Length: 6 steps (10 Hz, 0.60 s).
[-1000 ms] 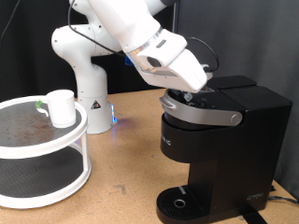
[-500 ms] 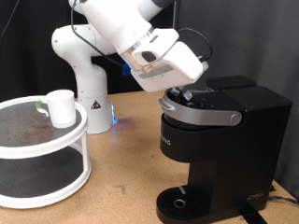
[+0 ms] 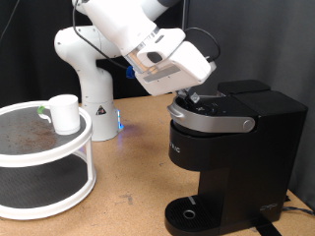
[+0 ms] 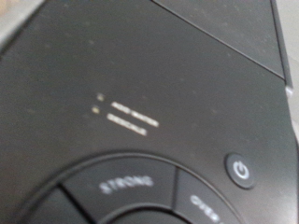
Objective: Make a cup of coffee with the keurig machine
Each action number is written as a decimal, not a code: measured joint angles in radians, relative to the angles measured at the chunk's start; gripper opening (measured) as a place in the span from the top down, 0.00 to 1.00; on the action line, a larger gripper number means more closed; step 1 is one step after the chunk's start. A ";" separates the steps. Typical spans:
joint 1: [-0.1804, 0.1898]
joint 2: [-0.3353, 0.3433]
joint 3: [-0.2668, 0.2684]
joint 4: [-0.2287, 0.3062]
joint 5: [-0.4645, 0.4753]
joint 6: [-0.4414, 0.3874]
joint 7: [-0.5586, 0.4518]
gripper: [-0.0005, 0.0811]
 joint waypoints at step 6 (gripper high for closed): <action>-0.002 -0.039 -0.002 -0.040 0.019 -0.026 0.133 0.99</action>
